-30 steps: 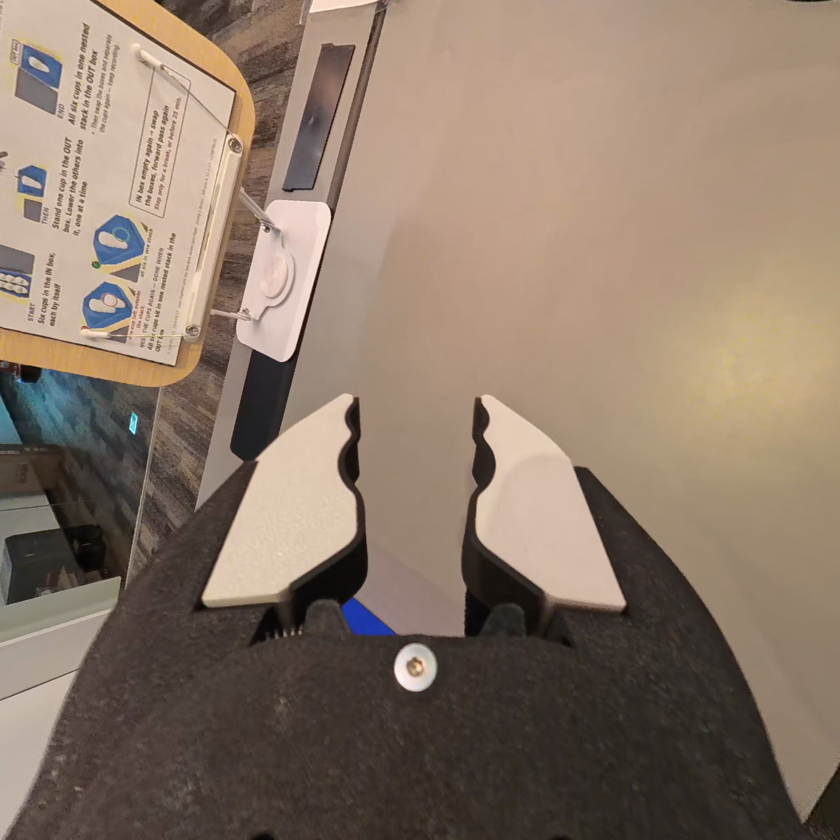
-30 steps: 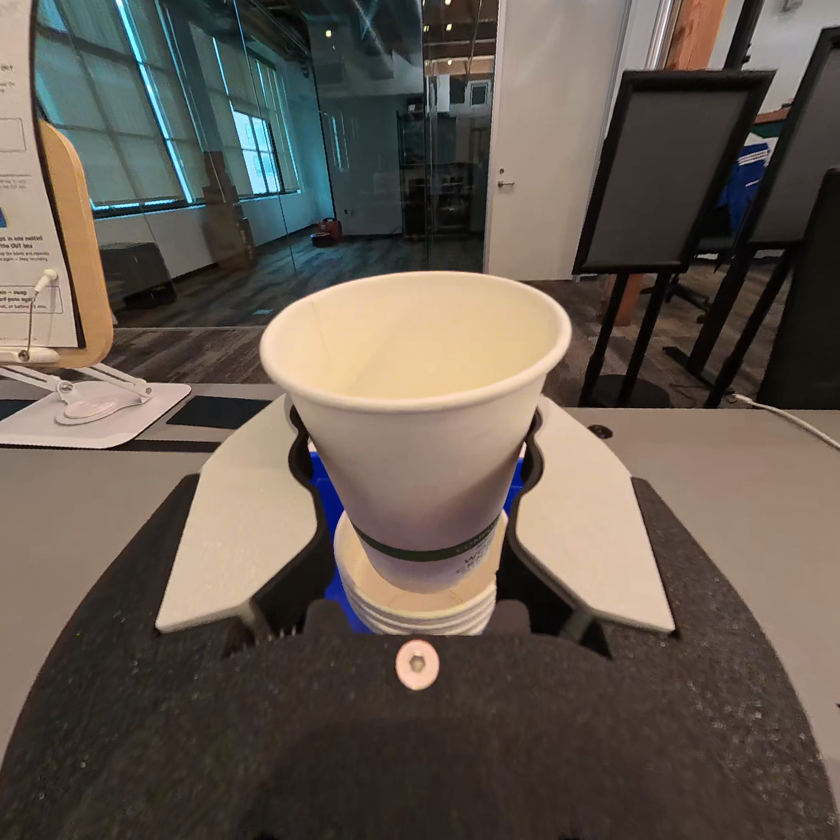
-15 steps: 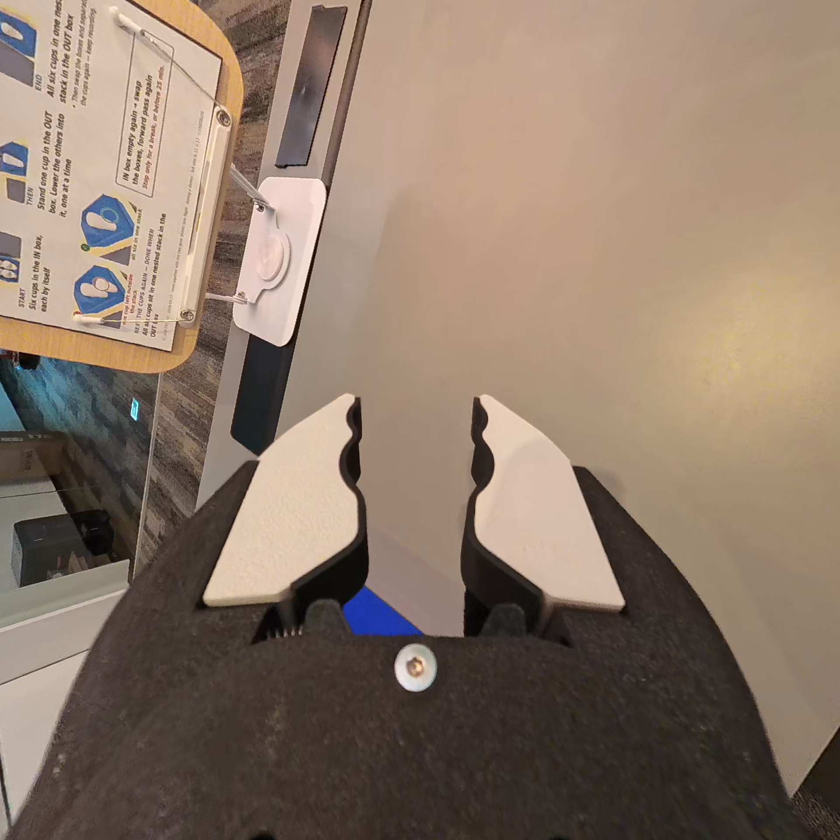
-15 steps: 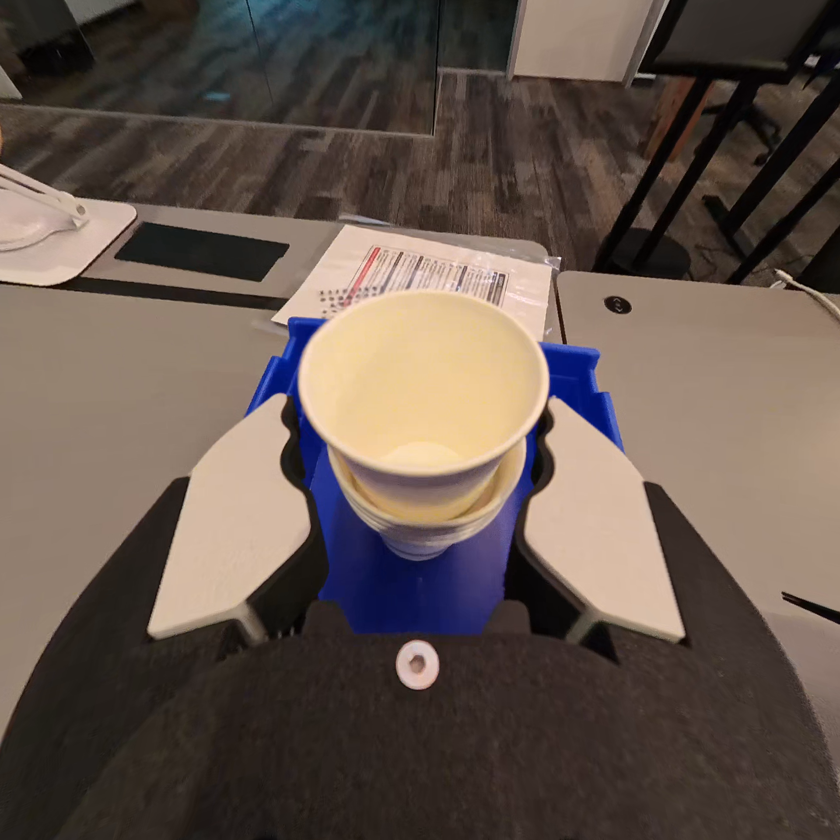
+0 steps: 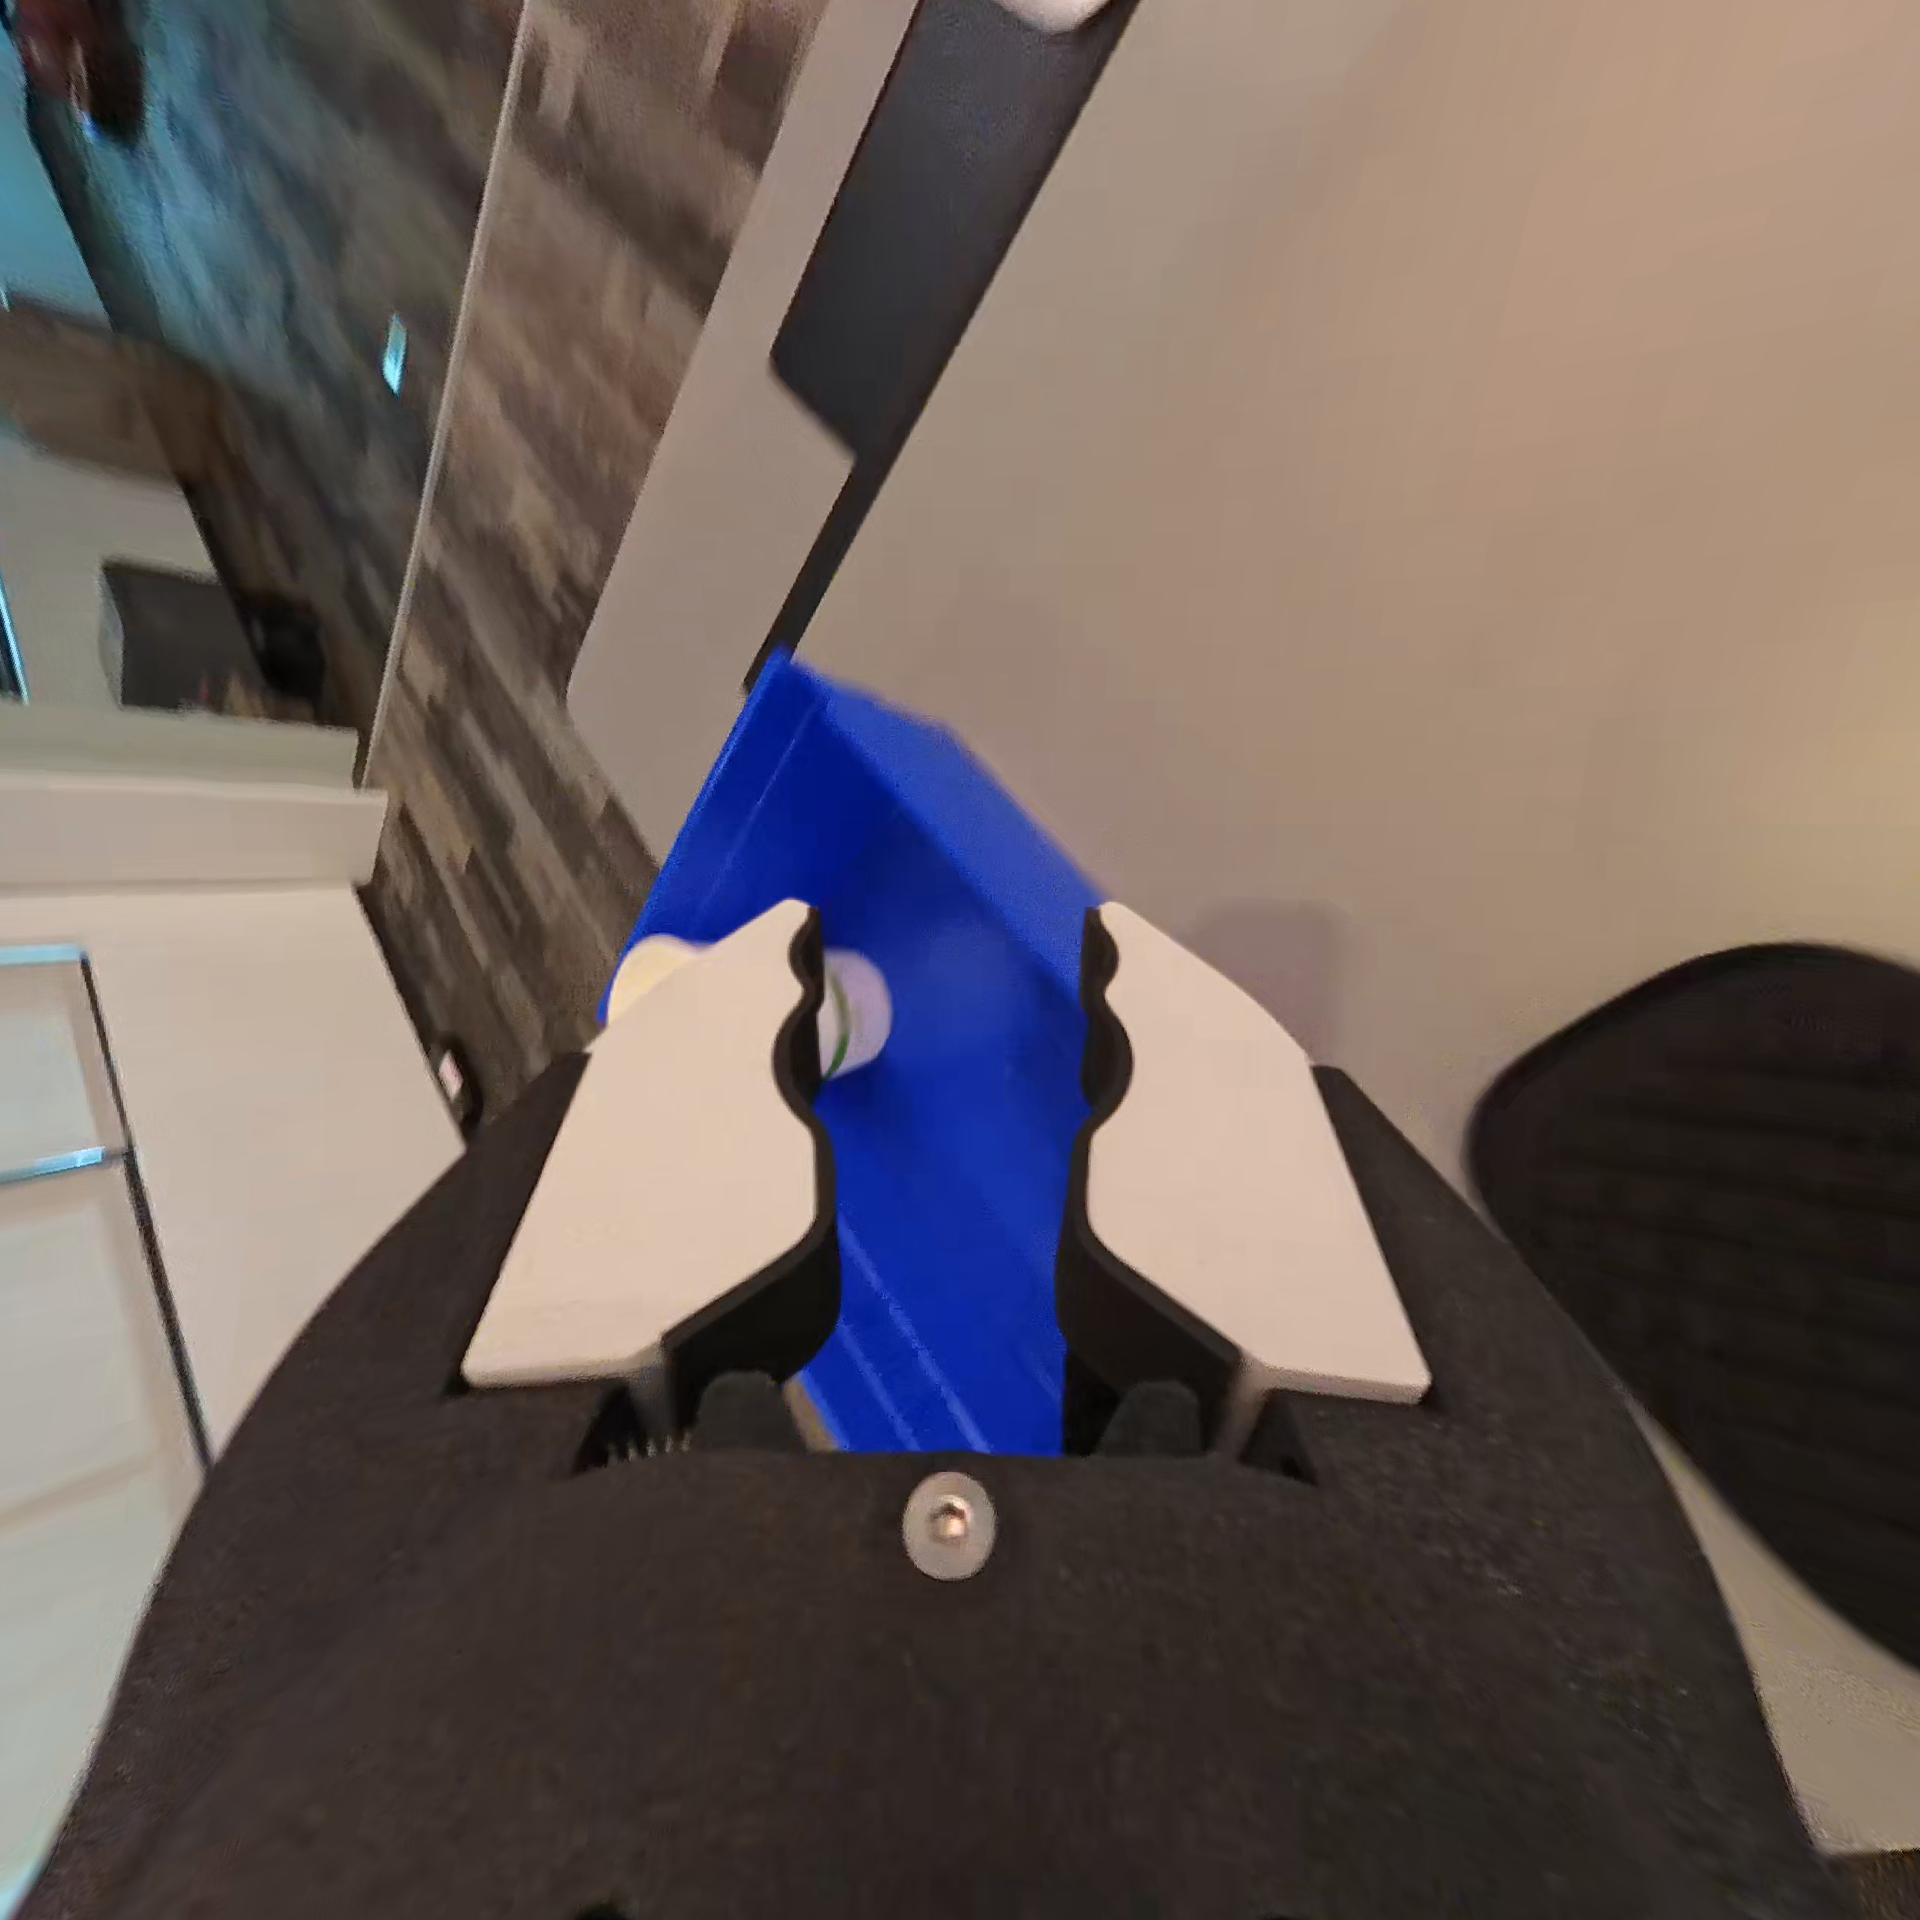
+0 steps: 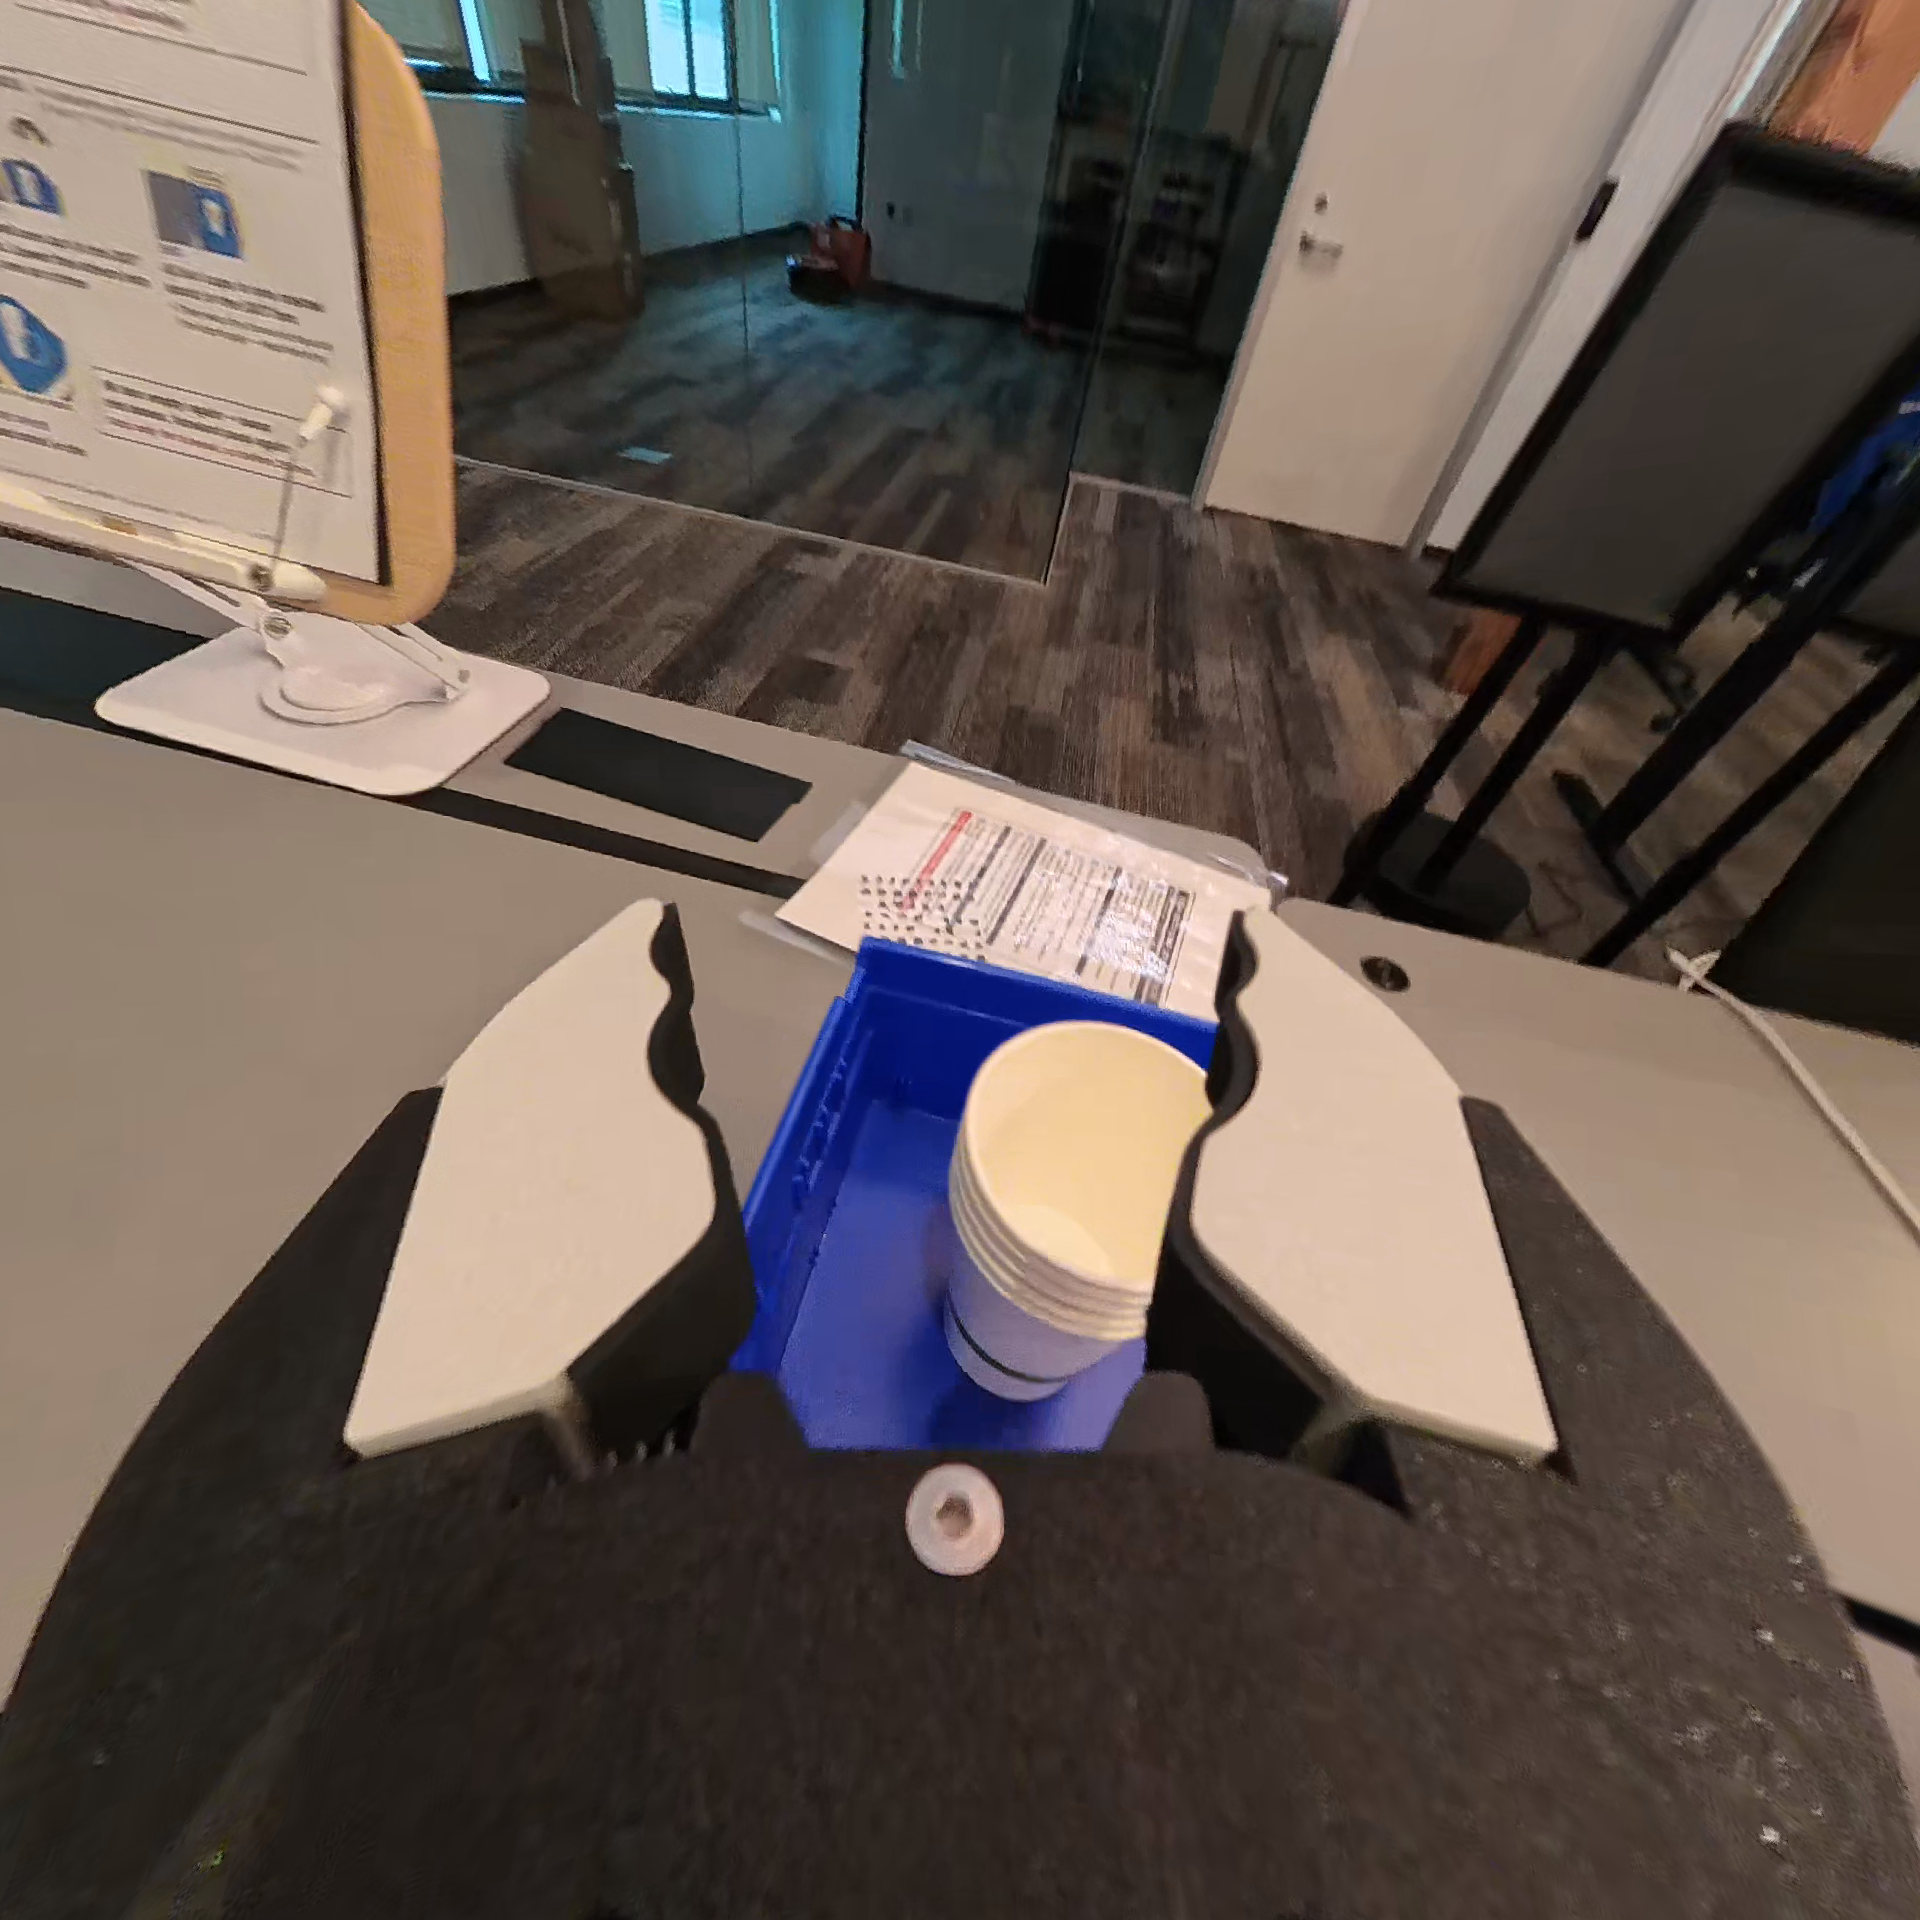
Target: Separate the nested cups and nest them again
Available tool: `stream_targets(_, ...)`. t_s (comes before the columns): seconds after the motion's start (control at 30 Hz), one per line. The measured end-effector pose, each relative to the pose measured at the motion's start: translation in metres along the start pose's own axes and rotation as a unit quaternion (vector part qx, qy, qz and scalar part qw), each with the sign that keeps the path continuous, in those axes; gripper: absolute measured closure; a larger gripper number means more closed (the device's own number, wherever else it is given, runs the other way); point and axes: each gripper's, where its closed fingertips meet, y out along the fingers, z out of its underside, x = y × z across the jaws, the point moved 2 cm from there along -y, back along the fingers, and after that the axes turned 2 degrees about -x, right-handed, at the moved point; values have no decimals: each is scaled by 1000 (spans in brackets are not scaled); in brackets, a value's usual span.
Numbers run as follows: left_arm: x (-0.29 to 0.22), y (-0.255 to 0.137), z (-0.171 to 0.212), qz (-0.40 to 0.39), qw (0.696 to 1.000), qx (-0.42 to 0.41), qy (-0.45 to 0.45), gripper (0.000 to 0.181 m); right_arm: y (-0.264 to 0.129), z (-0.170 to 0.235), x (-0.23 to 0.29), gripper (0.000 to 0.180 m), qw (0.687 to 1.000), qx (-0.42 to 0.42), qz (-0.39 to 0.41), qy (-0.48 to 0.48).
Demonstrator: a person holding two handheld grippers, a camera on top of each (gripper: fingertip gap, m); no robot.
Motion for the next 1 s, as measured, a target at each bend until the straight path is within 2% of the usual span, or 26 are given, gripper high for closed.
stream_targets(0.13,34,26,60,-17,997,72,-3,135,3,-11,20,85,999,8,-10,-40)
stream_targets(0.3,44,54,102,-14,991,130,22,138,11,-13,34,85,995,31,-6,-91)
stream_targets(0.53,77,89,120,-52,987,152,-12,138,16,-16,43,85,993,37,-7,-110)
stream_targets(0.7,83,118,127,-23,985,155,-65,139,18,-12,43,85,993,43,-11,-105)
stream_targets(1.0,80,149,142,14,975,207,-81,140,23,-2,38,85,993,65,-10,-98)
